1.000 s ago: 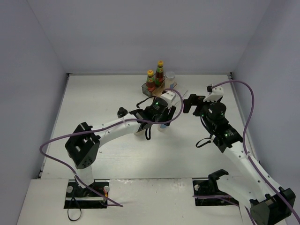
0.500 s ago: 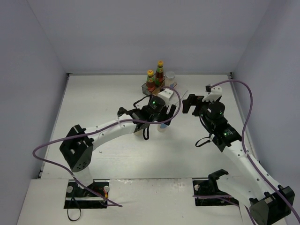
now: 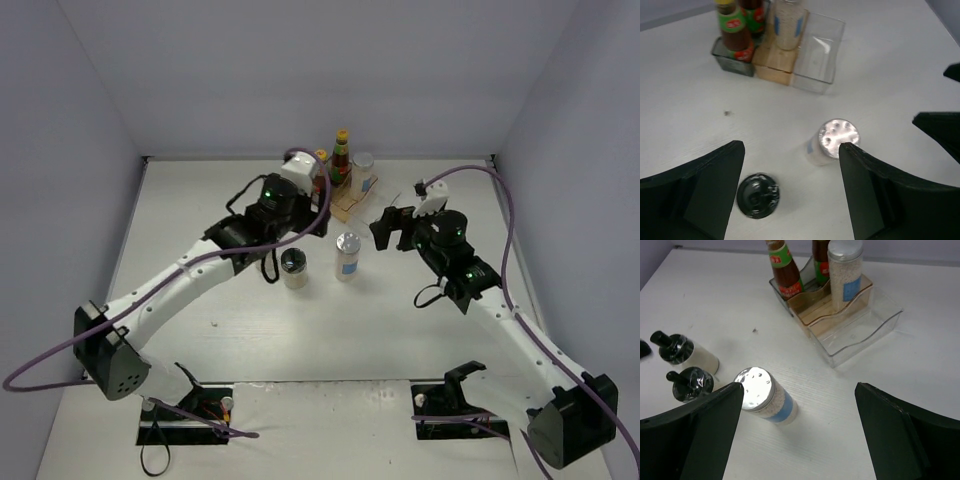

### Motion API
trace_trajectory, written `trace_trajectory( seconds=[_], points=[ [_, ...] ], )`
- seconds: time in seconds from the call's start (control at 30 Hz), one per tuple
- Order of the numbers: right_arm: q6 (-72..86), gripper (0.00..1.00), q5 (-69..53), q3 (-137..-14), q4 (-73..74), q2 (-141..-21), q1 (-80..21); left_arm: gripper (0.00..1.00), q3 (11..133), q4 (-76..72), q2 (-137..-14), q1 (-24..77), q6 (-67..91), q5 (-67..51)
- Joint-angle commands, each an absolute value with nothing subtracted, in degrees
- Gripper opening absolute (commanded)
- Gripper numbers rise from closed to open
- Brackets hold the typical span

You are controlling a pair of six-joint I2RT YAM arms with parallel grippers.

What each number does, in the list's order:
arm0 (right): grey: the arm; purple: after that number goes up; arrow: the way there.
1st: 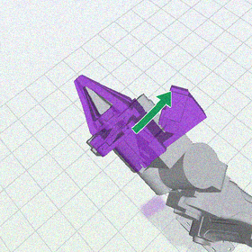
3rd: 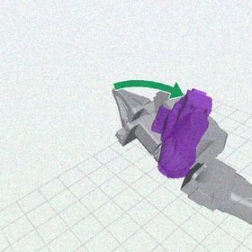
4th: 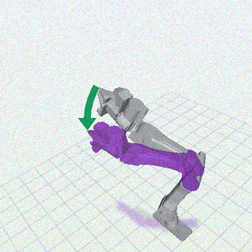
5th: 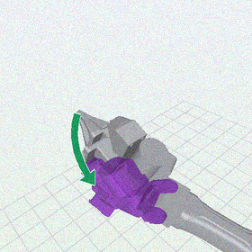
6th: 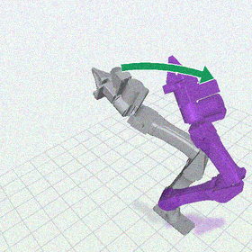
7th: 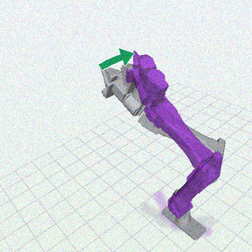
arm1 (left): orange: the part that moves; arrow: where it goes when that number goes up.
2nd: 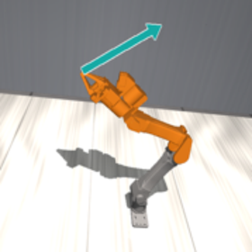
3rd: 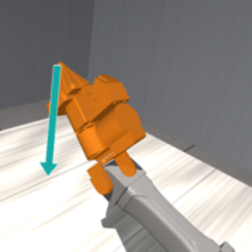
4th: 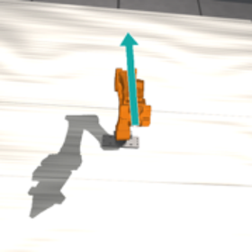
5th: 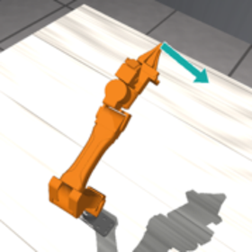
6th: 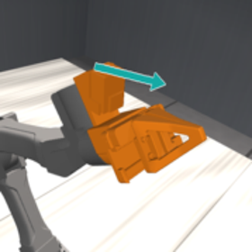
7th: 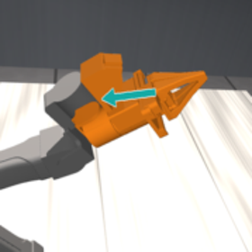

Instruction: Organize the condiment bottles

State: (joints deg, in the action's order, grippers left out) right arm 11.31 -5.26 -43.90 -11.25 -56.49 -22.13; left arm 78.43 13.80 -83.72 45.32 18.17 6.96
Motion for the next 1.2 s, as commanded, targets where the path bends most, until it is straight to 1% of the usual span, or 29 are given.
trace_trajectory(
  seconds=[0.0,0.23,0.4,0.53,0.67,0.77,0.8,0.87,0.9,0.97,1.0,1.07,1.1,1.17],
  points=[
    [8.79,1.0,-12.9,-47.11,-16.17,-60.2,-23.37,0.76,80.61,16.51,-77.01,39.92,19.07,8.88],
    [4.93,1.0,-14.32,-50.45,-14.24,-68.8,-29.79,0.77,76.48,21.53,-69.62,29.28,18.63,9.58],
    [4.57,1.0,-15.38,-51.24,-14.59,-72.85,-31.2,0.77,71.55,22.06,-64.52,19.89,18.81,9.23],
    [4.57,1.0,-14.42,-51.5,-15.2,-75.75,-31.73,0.77,68.3,22.5,-61.97,14.69,19.07,6.77],
    [4.39,1.0,-12.66,-52.12,-15.12,-78.31,-32.6,0.77,64.09,21.71,-59.25,12.92,18.11,6.94],
    [4.04,0.95,-11.69,-52.47,-15.12,-79.98,-33.13,0.77,61.36,20.75,-57.66,12.83,16.88,8.26],
    [3.96,0.88,-11.52,-52.47,-15.03,-80.24,-33.31,0.77,60.65,20.57,-57.4,12.92,16.61,8.61],
    [3.78,0.8,-11.34,-52.73,-14.94,-81.03,-33.49,0.77,59.6,19.95,-56.43,12.83,15.91,9.14],
    [3.69,0.71,-10.99,-52.91,-14.94,-81.3,-33.57,0.77,58.46,19.69,-56.08,12.83,15.47,9.75],
    [3.52,0.61,-10.72,-53.0,-14.94,-81.91,-33.75,0.77,57.22,18.73,-55.2,12.75,15.03,10.19],
    [3.52,0.51,-10.11,-53.17,-14.77,-82.18,-33.92,0.77,55.91,18.37,-54.85,12.74,14.94,10.46],
    [3.6,0.4,-9.32,-53.35,-14.33,-82.35,-34.1,0.77,54.85,17.76,-54.49,12.57,14.94,9.94],
    [3.52,0.3,-8.79,-53.7,-14.15,-82.01,-34.19,0.77,54.67,18.01,-54.49,12.05,15.2,8.8],
    [3.34,0.21,-8.35,-54.57,-13.45,-81.57,-34.28,0.77,54.49,18.19,-54.23,11.87,15.47,8.35]
  ],
)
